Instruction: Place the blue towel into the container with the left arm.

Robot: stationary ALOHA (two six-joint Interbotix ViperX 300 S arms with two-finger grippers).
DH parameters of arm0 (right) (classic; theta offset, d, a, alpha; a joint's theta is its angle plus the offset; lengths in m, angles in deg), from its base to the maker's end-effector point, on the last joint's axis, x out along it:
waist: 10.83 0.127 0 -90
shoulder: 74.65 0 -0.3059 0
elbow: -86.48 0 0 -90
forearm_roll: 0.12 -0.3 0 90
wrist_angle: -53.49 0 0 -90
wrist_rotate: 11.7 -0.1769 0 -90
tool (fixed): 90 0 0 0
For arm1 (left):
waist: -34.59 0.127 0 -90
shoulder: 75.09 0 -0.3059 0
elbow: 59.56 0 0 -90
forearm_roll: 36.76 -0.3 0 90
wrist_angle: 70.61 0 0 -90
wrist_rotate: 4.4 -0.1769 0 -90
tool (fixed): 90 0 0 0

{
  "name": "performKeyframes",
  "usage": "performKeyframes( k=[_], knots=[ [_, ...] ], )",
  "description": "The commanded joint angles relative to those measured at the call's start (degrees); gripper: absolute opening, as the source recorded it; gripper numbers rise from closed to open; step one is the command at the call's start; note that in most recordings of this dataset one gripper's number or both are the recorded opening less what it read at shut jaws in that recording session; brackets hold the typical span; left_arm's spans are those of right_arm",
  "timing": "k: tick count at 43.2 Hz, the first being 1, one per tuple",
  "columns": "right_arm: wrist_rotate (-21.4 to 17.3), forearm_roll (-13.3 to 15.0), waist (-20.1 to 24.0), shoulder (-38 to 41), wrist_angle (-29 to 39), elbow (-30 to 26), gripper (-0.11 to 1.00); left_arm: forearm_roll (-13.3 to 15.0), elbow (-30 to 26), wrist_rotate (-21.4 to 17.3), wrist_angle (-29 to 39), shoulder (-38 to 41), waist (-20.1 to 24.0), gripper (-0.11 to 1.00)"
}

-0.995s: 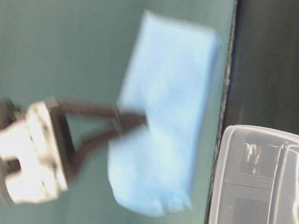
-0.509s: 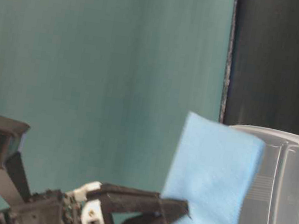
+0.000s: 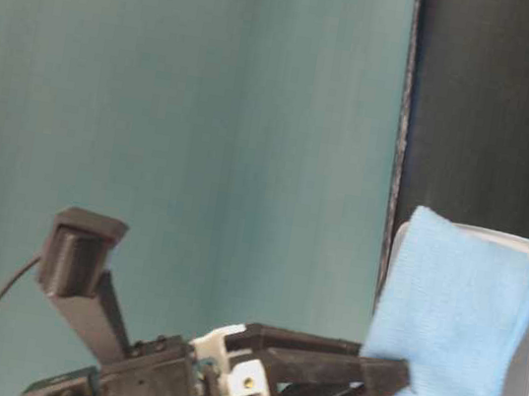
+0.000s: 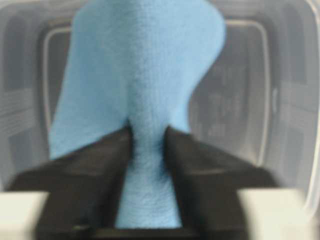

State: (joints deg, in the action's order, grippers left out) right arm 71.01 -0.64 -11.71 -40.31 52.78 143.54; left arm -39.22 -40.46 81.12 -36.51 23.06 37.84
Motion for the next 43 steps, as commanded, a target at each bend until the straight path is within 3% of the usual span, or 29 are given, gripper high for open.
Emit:
performKeyframes(
  k=[1, 6, 11, 25, 43],
  knots=[
    [-0.09, -0.09, 0.09, 0.7, -0.62, -0.44, 0.77, -0.18, 0.0, 1.32, -1.85, 0.18, 0.18, 0.45],
    [-0.09, -0.18, 0.09, 0.62, -0.62, -0.44, 0.77, -0.18, 0.35, 2.46, -2.64, 0.0, 0.26, 0.77],
    [-0.09, -0.18, 0.09, 0.62, -0.62, -0.44, 0.77, -0.18, 0.35, 2.55, -2.29, -1.23, 0.18, 0.91],
    [-0.09, -0.18, 0.09, 0.53, -0.62, -0.44, 0.77, -0.18, 1.23, 4.48, -2.29, -15.38, -0.62, 0.9],
    [-0.09, -0.09, 0.09, 0.44, -0.44, 0.0, 0.77, -0.18, 10.81, 4.75, -8.17, -30.5, -2.2, 0.9]
  ],
)
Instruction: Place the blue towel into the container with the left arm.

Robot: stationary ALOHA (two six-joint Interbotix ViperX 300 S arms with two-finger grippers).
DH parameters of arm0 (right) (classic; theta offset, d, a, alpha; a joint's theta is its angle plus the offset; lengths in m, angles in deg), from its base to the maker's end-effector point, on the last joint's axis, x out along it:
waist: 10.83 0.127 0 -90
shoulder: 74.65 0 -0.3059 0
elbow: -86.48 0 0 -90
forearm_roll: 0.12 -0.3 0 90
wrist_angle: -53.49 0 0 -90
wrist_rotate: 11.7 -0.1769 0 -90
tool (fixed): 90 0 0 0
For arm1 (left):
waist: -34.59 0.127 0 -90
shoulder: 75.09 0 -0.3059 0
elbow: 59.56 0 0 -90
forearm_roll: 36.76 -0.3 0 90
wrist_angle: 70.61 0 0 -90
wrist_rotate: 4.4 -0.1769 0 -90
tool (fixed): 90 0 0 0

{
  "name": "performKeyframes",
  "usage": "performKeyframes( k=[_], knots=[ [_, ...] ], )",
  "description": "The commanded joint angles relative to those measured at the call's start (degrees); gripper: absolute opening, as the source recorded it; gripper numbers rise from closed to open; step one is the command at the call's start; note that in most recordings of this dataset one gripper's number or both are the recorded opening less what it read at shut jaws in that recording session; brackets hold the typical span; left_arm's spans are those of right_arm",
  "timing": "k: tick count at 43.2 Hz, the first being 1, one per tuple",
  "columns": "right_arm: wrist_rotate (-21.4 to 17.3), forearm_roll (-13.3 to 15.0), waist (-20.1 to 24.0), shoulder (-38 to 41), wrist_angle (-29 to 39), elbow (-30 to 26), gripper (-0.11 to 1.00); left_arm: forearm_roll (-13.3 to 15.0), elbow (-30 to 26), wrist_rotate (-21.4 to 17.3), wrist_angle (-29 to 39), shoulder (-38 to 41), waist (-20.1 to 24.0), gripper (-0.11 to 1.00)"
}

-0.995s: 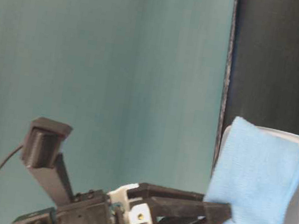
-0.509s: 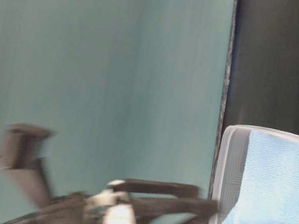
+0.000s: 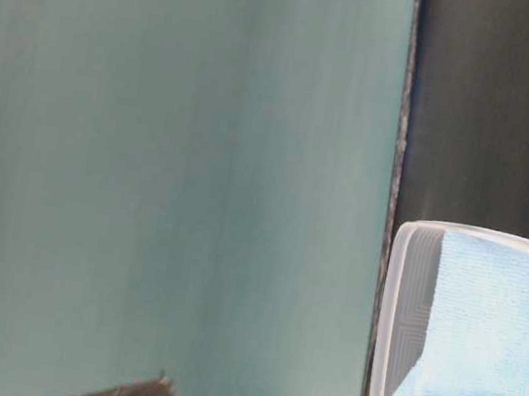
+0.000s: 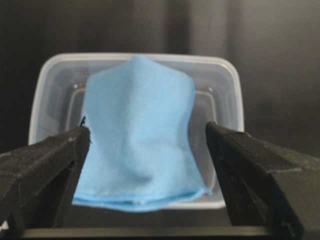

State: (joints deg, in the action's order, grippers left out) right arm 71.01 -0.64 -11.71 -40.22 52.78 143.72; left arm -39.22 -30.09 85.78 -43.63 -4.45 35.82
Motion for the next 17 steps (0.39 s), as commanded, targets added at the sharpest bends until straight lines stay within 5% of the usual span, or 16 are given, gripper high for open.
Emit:
performKeyframes(
  k=[1, 17],
  knots=[
    [-0.09, -0.18, 0.09, 0.35, -0.44, -0.18, 0.77, -0.18, 0.97, 0.09, -1.41, -3.96, -0.18, 0.9],
    [-0.09, -0.18, 0.18, 0.26, -0.35, 0.44, 0.77, -0.18, 4.92, 0.09, -4.04, -14.24, 0.62, 0.9]
  ],
)
